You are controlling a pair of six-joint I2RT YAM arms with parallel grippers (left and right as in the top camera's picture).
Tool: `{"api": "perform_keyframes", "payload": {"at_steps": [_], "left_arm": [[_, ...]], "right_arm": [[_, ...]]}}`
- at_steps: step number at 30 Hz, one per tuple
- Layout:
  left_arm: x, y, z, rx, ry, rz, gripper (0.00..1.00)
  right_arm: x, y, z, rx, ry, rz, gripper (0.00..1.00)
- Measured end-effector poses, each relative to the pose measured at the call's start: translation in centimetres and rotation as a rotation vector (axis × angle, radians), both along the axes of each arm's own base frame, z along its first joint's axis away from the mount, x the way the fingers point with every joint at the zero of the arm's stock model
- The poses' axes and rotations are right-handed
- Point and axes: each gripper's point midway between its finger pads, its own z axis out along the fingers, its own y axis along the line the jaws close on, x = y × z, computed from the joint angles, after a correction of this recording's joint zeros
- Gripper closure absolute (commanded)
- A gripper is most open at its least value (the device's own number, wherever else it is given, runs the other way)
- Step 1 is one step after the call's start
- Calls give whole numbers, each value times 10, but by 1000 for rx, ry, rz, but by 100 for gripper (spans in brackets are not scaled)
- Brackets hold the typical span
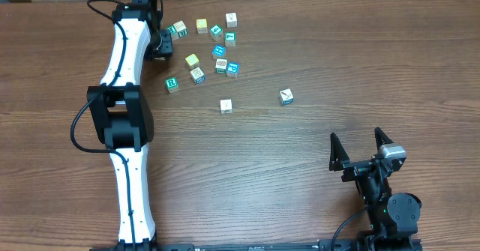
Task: Form a horizontal line
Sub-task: 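Grasp the soccer-ball block with the left gripper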
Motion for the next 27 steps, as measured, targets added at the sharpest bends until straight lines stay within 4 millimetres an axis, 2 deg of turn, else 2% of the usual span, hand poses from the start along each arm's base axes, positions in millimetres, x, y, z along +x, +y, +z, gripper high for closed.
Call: {"api": "perform_keyframes", "payload": {"at_steps": [3,5,8,10,11,14,16,17,19,27], "left_arm": [[4,0,1,-2,-18,-1,56],[8,0,2,-2,-33,-1,67],[8,0,2,-1,-35,-3,76],[7,0,2,-1,-31,-5,75],[7,0,2,-1,-30,-4,61],[4,0,1,-1,-18,-4,53],[4,0,1,-1,-17,-4,57],[4,0,1,-1,-17,-4,63],[4,0,1,0,-16,-7,69],[4,0,1,-1,-15,-4,69]], "right_arm": [[0,0,0,0,0,0,0],[0,0,0,0,0,0,0],[0,0,0,0,0,1,0],[0,0,0,0,0,1,0],[0,0,0,0,0,0,0],[0,0,0,0,0,0,0],[0,0,0,0,0,0,0],[0,0,0,0,0,0,0],[0,0,0,0,0,0,0],[0,0,0,0,0,0,0]]}}
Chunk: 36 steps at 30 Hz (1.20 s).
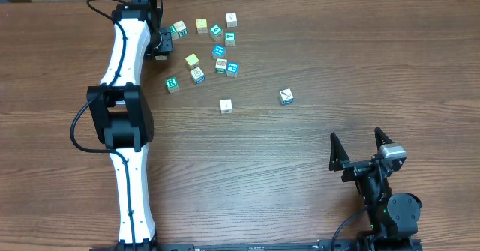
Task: Form a horizontal line
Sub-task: 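Grasp the soccer-ball block with the left gripper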
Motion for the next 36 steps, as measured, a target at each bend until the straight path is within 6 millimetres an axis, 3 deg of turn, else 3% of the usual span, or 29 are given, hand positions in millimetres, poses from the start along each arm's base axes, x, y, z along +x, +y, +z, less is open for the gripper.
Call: {"api": "perform_keyframes", "payload": {"at_steps": [3,18,22,26,29,31,36], "left_arm": [[0,0,0,0,2,0,64],[-3,0,7,-3,4,9,71],[-10,0,47,-9,-27,26,78],[-31,-2,118,-26,-81,70,81],[-52,-9,144,-35,-68,84,80],[-62,-22,151,-52,-50,76,79],[-94,-79,144,-100,68,0,81]], "right_arm": [[0,0,0,0,-1,0,0],[0,0,0,0,-1,0,0],[0,0,0,0,0,0,0],[0,0,0,0,-1,0,0],[0,0,0,0,0,0,0],[0,0,0,0,0,0,0],[0,0,0,0,0,0,0]]}}
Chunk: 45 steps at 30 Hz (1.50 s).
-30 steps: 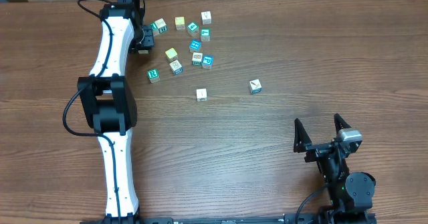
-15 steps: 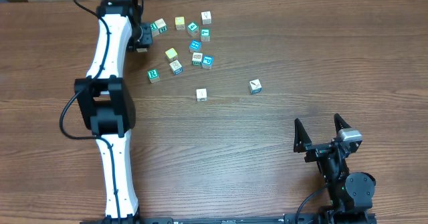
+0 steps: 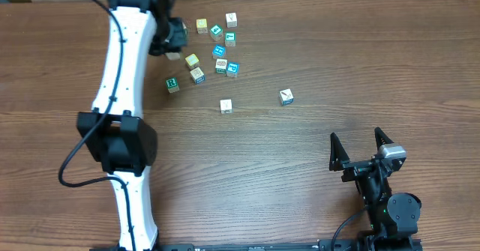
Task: Form a horizontal line
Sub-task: 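Grasp the soccer-ball block with the left gripper, then carry the soccer-ball block right and lower it beside the umbrella block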
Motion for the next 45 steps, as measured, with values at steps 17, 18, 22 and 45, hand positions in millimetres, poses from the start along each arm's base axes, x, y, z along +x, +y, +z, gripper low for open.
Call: {"api": "perform_keyframes", "payload": {"at_steps": [17,18,22,45], "left_arm": [[-67,-180,0,15,-6,-108,86],[-70,-185,0,22,-11,-107,86],[-79,-202,-7,52,-28,-89,87],[-78,-185,-123,125,49,22,83]], "right_arm": [[0,0,0,0,-1,0,0],[0,0,0,0,0,0,0],[0,0,0,0,-1,0,0],[0,0,0,0,0,0,0]]}}
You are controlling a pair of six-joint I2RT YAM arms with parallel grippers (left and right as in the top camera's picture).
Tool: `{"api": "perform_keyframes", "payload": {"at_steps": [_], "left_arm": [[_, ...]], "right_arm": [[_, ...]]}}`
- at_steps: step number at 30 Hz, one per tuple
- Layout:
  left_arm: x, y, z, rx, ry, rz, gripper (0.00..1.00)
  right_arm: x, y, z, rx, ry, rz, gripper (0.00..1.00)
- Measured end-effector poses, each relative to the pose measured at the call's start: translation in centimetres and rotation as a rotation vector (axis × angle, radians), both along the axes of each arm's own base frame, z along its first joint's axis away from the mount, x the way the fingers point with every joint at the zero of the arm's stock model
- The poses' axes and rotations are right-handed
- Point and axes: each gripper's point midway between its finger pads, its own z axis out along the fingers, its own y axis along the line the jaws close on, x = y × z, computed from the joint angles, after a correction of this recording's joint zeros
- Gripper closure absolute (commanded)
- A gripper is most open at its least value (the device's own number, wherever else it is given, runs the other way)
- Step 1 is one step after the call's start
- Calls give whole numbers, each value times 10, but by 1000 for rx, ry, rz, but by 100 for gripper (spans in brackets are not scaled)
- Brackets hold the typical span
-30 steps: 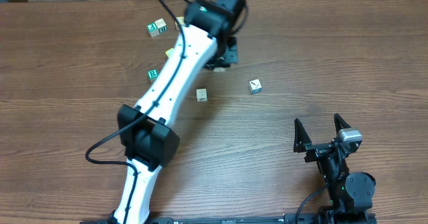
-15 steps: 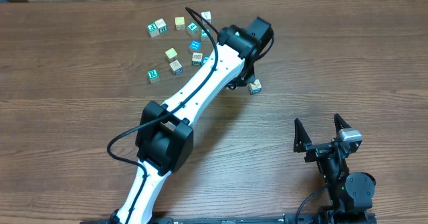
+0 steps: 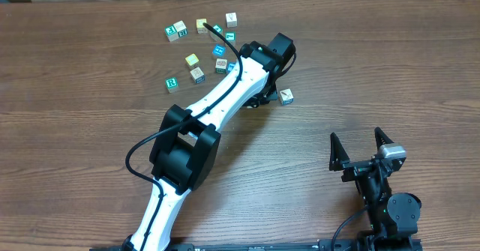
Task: Form a horizontal line
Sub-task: 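Carry the soccer-ball block right and lower it beside the umbrella block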
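Several small letter blocks lie scattered at the far middle of the wooden table [image 3: 390,64]. Among them are a green and white pair [image 3: 176,31], a yellow block [image 3: 193,59] and a green R block [image 3: 172,83]. One white block [image 3: 285,96] lies apart to the right. My left arm reaches diagonally across the table, and its gripper [image 3: 259,98] hangs just left of that lone white block. The wrist hides its fingers. My right gripper [image 3: 361,141] stands open and empty at the near right.
The left arm's white links [image 3: 217,101] cross the table from the near left and cover the spot below the cluster. A brown wall edge runs along the far side.
The left arm has swung from the far left of the cluster to its right side, beside the lone white block. The green and white pair is uncovered again. The right arm has not moved.
At the two oldest moments the left gripper sat at the cluster's far-left edge beside the green and white pair. Later it was over that pair. Now it is by the lone white block on the right, and the small white block below the cluster is covered by the arm.
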Motion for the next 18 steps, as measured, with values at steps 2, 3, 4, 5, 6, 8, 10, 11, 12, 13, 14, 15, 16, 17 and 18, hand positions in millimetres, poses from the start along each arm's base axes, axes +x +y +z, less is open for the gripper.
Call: {"api": "perform_keyframes", "payload": {"at_steps": [2,3,4,5,6,8,10,11,12,13,14,15,16,17,18], "left_arm": [[-2,1,-5,4,5,0,83],[-3,2,-7,7,9,0,83],[-4,3,-9,10,14,0,82],[-5,4,-10,13,18,0,82],[-5,4,-11,13,18,0,82],[-4,3,-11,10,13,0,81],[-4,3,-11,10,13,0,80],[-4,3,-11,9,13,0,79],[-4,3,-11,8,11,0,78],[-3,2,-11,5,7,0,77],[-1,1,-12,1,1,0,73],[-1,1,-14,0,-1,0,71],[-2,1,-16,0,0,2,68],[-2,2,-18,1,2,3,66],[-4,3,-20,4,6,3,64]], "right_arm": [[0,0,0,0,0,0,0],[0,0,0,0,0,0,0],[0,0,0,0,0,0,0],[0,0,0,0,0,0,0],[0,0,0,0,0,0,0],[0,0,0,0,0,0,0],[0,0,0,0,0,0,0],[0,0,0,0,0,0,0],[0,0,0,0,0,0,0],[0,0,0,0,0,0,0],[0,0,0,0,0,0,0],[0,0,0,0,0,0,0],[0,0,0,0,0,0,0],[0,0,0,0,0,0,0],[0,0,0,0,0,0,0]]}}
